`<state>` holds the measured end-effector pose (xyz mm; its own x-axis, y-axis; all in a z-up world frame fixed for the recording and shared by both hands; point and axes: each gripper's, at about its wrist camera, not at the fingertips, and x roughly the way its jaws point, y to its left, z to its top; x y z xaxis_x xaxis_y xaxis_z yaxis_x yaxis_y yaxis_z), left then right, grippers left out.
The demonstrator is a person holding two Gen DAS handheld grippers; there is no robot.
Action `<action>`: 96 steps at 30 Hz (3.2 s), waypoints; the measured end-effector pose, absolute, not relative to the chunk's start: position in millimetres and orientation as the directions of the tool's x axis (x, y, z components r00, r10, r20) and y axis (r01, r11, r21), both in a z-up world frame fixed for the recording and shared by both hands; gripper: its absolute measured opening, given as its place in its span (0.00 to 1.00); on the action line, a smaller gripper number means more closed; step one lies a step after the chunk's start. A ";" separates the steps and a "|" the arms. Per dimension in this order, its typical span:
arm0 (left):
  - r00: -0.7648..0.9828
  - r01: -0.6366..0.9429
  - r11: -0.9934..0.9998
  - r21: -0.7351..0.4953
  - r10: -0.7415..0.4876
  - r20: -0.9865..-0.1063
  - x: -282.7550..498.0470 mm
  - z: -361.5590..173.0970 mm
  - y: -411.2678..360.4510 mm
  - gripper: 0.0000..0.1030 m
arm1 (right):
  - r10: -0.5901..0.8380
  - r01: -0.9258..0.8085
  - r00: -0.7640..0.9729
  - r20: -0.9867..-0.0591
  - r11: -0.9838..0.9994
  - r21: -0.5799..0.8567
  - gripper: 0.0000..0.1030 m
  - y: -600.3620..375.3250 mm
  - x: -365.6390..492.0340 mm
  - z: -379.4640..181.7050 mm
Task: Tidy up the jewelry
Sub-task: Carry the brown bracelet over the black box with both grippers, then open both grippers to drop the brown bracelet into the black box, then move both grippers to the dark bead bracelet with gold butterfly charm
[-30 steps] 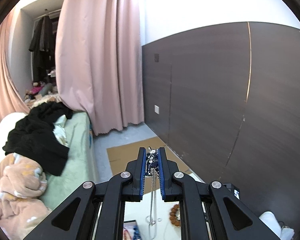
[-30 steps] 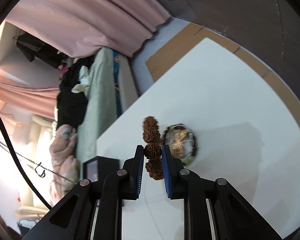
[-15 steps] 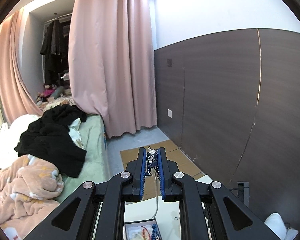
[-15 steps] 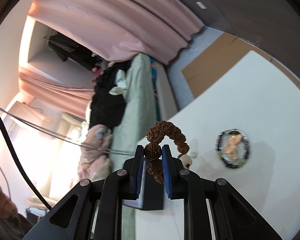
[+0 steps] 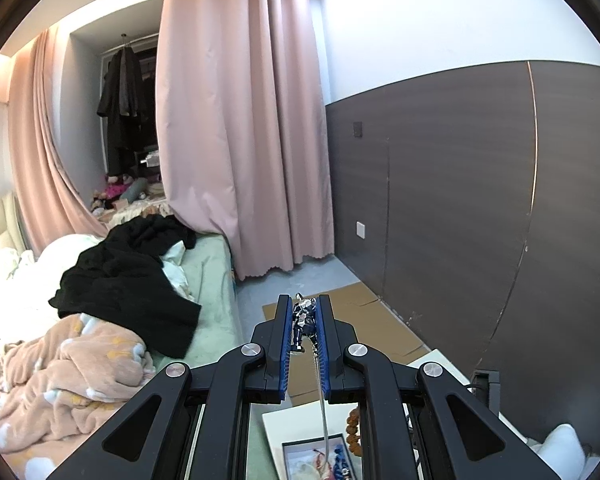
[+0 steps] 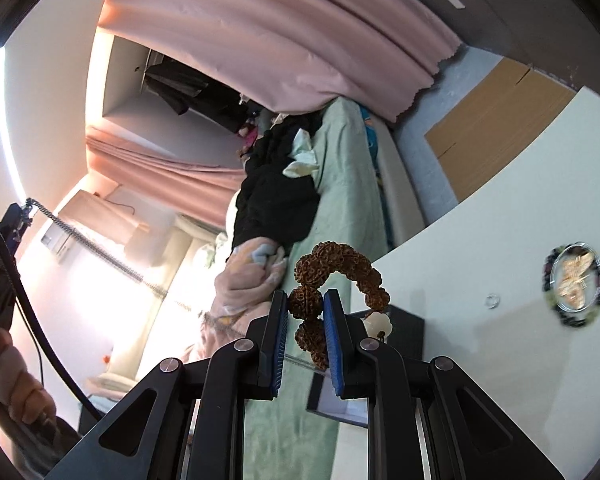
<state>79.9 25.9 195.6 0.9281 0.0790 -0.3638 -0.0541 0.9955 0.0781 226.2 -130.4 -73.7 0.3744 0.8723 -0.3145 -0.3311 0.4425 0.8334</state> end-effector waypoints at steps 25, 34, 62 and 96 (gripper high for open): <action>0.824 -0.126 0.980 -0.154 0.017 -0.566 128.1 54.1 80.0 0.12 | 0.878 -0.315 0.365 -0.309 0.429 0.847 0.19 -120.2 224.4 -82.3; 0.754 -0.131 0.947 -0.295 -0.098 -0.650 138.8 -6.9 95.0 0.12 | 0.875 -0.330 0.374 -0.308 0.435 0.838 0.19 -121.8 221.3 -76.4; 0.784 -0.244 0.868 -0.432 -0.086 -0.615 102.0 -4.2 158.3 0.72 | 0.831 -0.349 0.246 -0.499 0.556 0.754 0.48 -49.0 217.5 -104.6; 0.731 -0.053 0.932 -0.358 -0.208 -0.650 153.4 -19.1 29.7 0.72 | 0.633 -0.054 0.467 -0.617 0.717 0.695 0.73 -237.4 229.5 -93.4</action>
<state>153.4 29.7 -19.1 0.7308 -0.2079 -0.6501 -0.0528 0.9324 -0.3576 229.5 -237.4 -93.4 0.4665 0.6333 -0.6174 -0.0536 0.7170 0.6950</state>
